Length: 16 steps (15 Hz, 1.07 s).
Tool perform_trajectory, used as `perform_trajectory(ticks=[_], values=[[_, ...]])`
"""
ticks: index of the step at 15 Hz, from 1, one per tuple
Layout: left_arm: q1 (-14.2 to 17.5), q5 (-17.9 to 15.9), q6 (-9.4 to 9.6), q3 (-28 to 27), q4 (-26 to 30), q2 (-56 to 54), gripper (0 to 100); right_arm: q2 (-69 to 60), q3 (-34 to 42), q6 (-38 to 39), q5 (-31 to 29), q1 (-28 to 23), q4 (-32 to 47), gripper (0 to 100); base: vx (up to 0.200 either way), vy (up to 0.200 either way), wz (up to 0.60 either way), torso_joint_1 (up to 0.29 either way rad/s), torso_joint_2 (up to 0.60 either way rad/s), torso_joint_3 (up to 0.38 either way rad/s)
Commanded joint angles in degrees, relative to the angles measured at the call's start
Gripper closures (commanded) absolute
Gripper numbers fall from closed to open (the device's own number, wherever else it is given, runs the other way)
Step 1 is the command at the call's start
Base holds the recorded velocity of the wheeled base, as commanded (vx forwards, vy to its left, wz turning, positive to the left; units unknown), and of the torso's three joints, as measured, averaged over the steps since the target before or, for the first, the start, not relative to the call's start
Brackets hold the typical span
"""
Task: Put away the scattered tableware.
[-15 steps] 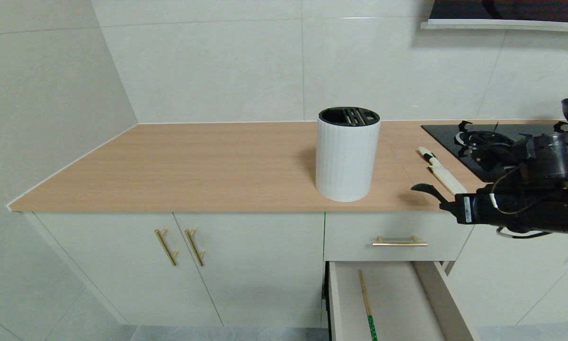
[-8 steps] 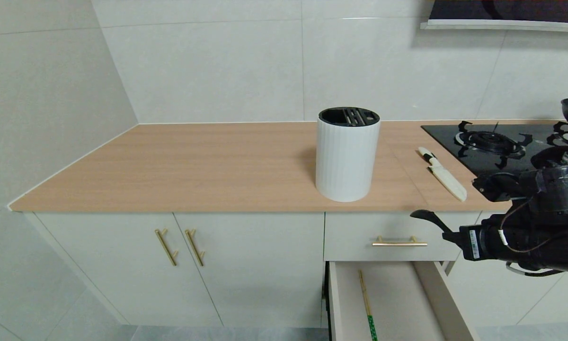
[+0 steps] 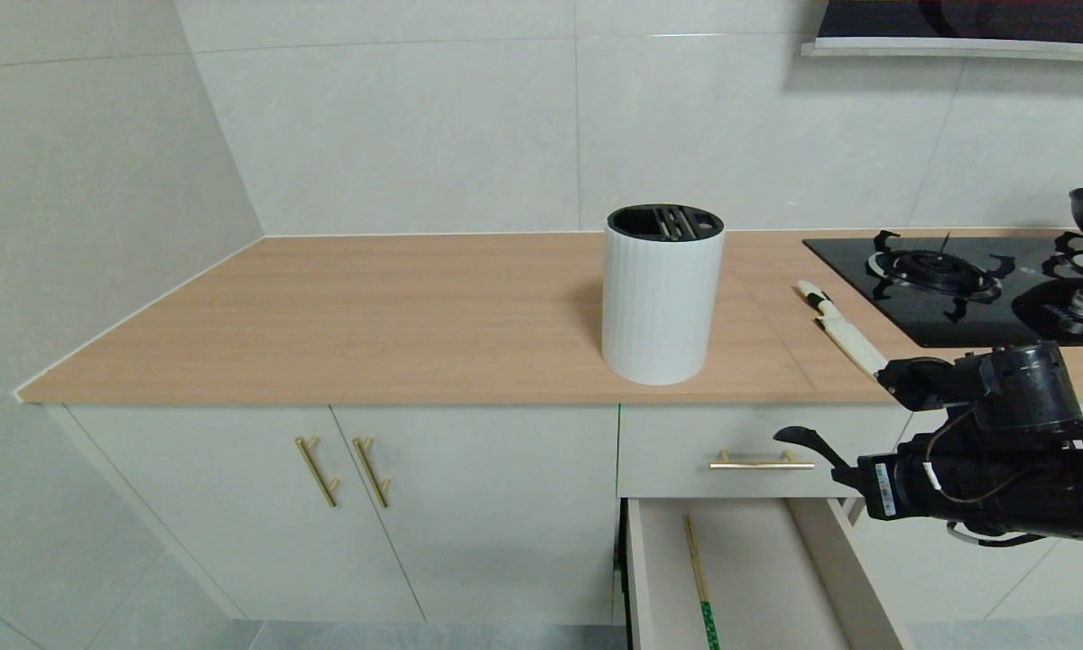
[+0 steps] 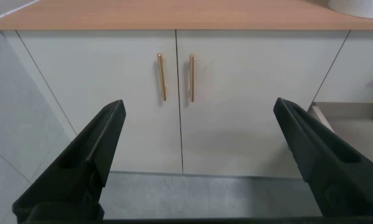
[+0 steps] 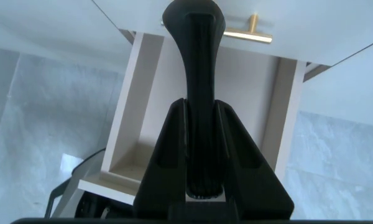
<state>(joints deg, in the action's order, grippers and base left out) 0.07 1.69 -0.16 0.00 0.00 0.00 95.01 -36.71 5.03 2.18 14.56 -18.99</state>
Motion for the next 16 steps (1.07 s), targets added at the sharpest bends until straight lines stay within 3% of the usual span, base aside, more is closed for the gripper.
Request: perform_trajectory(ticks=[1, 9, 16], values=[[0.01, 0.06, -0.02, 0.0, 0.0, 0.0, 0, 1.23, 0.14, -0.02, 0.02, 0.03, 0.01, 100, 0.0, 0.0, 0.0, 0.0, 0.0, 0.0], [0.01, 0.06, -0.02, 0.0, 0.0, 0.0, 0, 3.34, 0.93, -0.2, 0.02, 0.74, -0.61, 100, 0.0, 0.0, 0.0, -0.006, 0.02, 0.009], [0.01, -0.02, -0.02, 0.0, 0.09, 0.0, 0, 5.97, 2.87, -0.38, -0.07, 1.09, -5.7, 100, 0.0, 0.0, 0.0, -0.179, 0.44, 0.256]])
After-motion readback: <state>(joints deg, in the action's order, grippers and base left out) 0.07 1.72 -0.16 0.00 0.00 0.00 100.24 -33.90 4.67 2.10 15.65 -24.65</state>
